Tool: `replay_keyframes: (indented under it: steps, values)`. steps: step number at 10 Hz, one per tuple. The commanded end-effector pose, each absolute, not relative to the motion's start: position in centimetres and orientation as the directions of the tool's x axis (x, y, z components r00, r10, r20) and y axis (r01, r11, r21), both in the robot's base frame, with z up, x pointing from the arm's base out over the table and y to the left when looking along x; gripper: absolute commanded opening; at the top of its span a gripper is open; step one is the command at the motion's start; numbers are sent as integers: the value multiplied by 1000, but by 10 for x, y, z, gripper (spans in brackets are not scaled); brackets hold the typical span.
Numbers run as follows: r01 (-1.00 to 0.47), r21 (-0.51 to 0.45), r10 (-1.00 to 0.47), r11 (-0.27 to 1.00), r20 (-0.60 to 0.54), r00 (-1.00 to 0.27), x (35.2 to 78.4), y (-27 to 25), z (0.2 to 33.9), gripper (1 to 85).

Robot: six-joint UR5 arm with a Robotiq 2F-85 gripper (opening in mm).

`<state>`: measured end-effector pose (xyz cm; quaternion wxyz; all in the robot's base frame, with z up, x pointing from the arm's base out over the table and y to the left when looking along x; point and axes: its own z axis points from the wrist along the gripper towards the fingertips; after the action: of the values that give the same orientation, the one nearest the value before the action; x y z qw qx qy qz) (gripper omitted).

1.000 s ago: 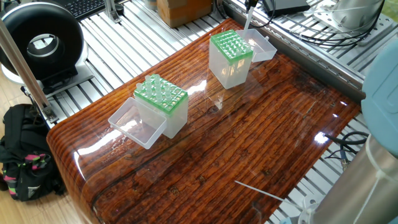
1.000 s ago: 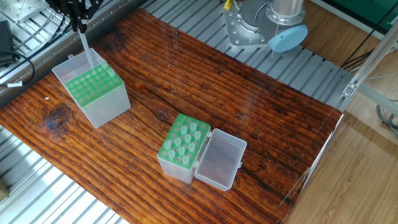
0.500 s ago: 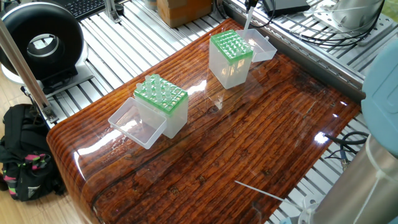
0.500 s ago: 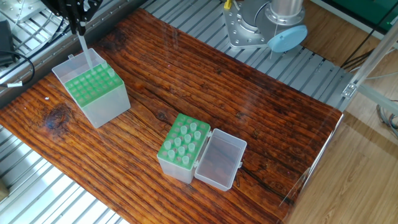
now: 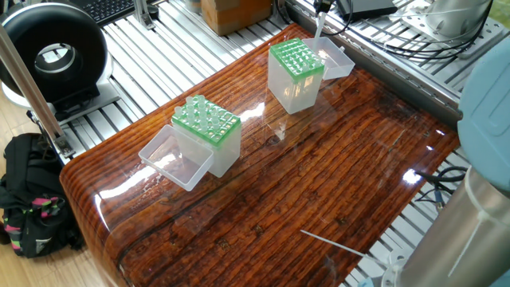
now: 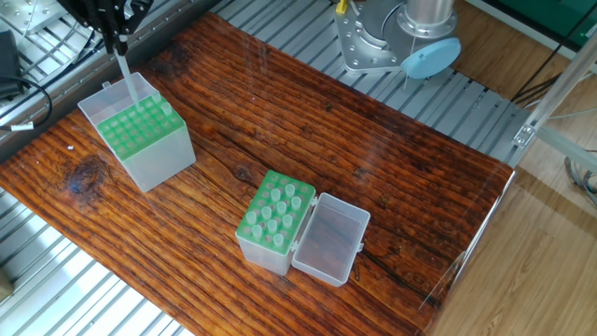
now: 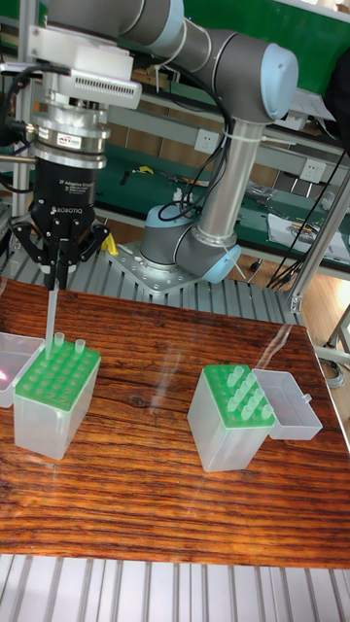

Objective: Transfer all large pipette tips from one holder to another

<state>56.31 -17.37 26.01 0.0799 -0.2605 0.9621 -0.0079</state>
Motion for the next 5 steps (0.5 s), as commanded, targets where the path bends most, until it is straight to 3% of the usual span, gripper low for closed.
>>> replay_keyframes:
  steps: [1, 5]
  values:
    - [-500, -55, -502, 864, -168, -848, 571, -171, 261, 70]
    - [-514, -54, -516, 856, -158, -842, 569, -172, 260, 143]
